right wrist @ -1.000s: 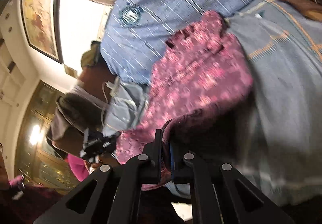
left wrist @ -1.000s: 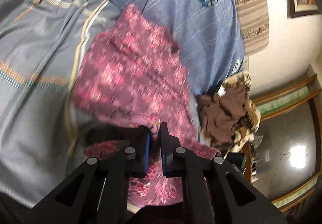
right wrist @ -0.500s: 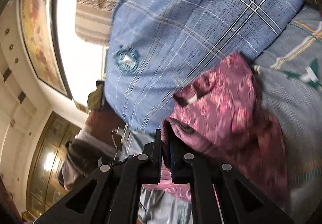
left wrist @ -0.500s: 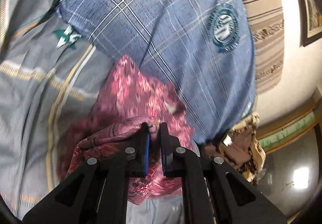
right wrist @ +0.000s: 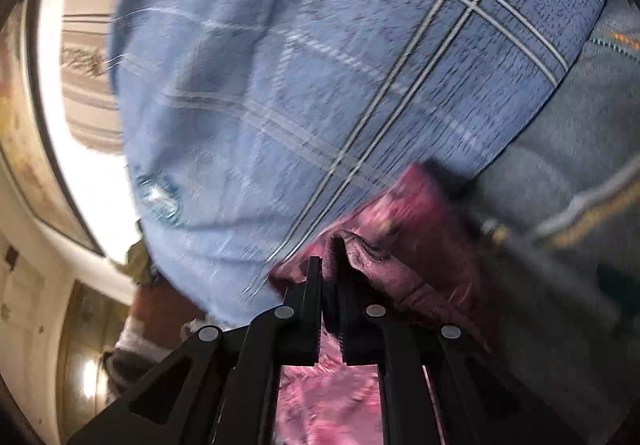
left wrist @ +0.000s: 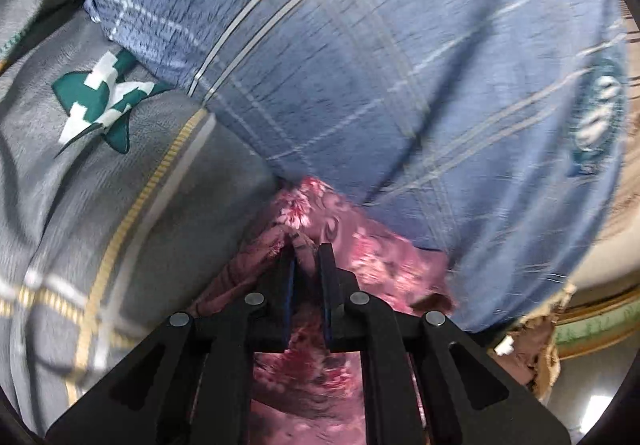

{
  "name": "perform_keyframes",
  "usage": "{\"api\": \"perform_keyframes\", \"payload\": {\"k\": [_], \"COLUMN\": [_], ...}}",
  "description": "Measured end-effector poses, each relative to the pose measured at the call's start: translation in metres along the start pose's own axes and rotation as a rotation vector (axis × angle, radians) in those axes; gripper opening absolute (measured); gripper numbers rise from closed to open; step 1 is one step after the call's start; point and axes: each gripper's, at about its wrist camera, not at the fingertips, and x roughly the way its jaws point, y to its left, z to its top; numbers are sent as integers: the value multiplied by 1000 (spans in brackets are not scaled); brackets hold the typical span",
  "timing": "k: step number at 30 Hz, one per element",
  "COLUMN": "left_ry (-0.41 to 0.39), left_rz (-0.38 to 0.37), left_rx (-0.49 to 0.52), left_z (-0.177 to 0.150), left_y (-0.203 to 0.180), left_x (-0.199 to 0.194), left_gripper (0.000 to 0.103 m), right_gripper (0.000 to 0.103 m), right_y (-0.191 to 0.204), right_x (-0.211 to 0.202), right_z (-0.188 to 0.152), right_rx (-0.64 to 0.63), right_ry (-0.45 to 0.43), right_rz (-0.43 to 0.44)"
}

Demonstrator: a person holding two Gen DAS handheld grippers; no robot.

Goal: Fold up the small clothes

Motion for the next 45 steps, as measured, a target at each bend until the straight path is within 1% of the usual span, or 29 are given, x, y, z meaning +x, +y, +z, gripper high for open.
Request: {"api": "perform_keyframes", "payload": {"k": [2, 4, 5, 8, 10, 12, 14, 15, 17, 18, 19, 20, 22, 24, 26, 29, 30, 31, 33, 34, 36, 37, 38, 39, 40, 41, 43, 44, 45], "left_ry": [25, 49, 54, 16, -6, 9, 36, 49, 81, 113, 132, 161, 179, 167, 147, 92, 80, 79, 66, 55, -3, -32, -58, -56, -44, -36, -2, 3, -4], "left_rz": [14, -9, -35, -34, -50, -83, -111, -122, -136, -140, -131, -101, -53, -25, -20, 17, 32, 35, 46, 51, 62, 66, 75, 81, 98, 103, 91, 86, 80], "left_rx": [-11, -22, -11, 52, 97, 151, 195, 222, 255, 275, 286, 298, 311, 320, 321, 351, 359, 360, 367, 370, 351, 336, 294, 262, 214, 188, 146, 143, 149], "left_z": [2, 2, 1, -5, -9, -25, -45, -58, -78, -87, -91, -98, -98, -92, -82, -65, -60, -56, -46, -42, -28, -21, -11, -4, 4, 8, 16, 18, 20], "left_y": [3, 5, 5, 3, -2, -4, -7, -10, -15, -18, -24, -26, -28, -32, -37, -50, -55, -57, -64, -68, -75, -78, -78, -76, -71, -67, -57, -54, -50], "left_x": [6, 3, -5, -34, -53, -69, -75, -75, -67, -59, -50, -37, -21, -13, -12, -11, -10, -10, -9, -8, -9, -10, -8, -6, -2, -3, -6, -10, -20], "left_gripper": [8, 9, 14, 40, 42, 44, 50, 52, 53, 54, 54, 54, 54, 53, 52, 52, 51, 49, 37, 37, 37, 37, 37, 37, 37, 37, 37, 37, 38], "right_gripper": [8, 10, 11, 20, 31, 37, 40, 42, 42, 42, 42, 40, 40, 40, 40, 40, 29, 5, 5, 5, 5, 5, 6, 11, 16, 18, 21, 22, 26], "right_y": [-6, -7, -5, 9, 16, 20, 23, 23, 23, 24, 25, 25, 26, 27, 32, 41, 47, 51, 54, 57, 62, 62, 57, 51, 42, 32, 24, 23, 24], "right_x": [9, 12, 11, 0, -9, -18, -19, -18, -10, -5, -1, 2, 4, 8, 13, 25, 30, 34, 35, 35, 30, 29, 27, 26, 26, 27, 20, 12, 5], "right_z": [4, 5, 5, 3, 0, -6, -15, -17, -23, -25, -26, -26, -23, -21, -18, -16, -17, -16, -13, -9, 5, 10, 19, 26, 32, 37, 39, 36, 33], "right_rx": [-6, 2, 1, -62, -94, -107, -116, -117, -126, -128, -130, -128, -126, -145, -179, -259, -306, -319, -299, -287, -250, -228, -178, -129, -75, -35, -27, -47, -65], "right_ry": [5, 15, 17, 15, 11, 21, 57, 71, 101, 106, 109, 110, 112, 136, 164, 195, 212, 219, 220, 199, 122, 94, 43, 2, -32, -43, -62, -72, -77], "right_rz": [-75, -107, -110, -130, -124, -102, -83, -85, -122, -143, -180, -203, -223, -256, -284, -307, -305, -292, -230, -199, -123, -100, -74, -78, -111, -157, -212, -205, -197]}}
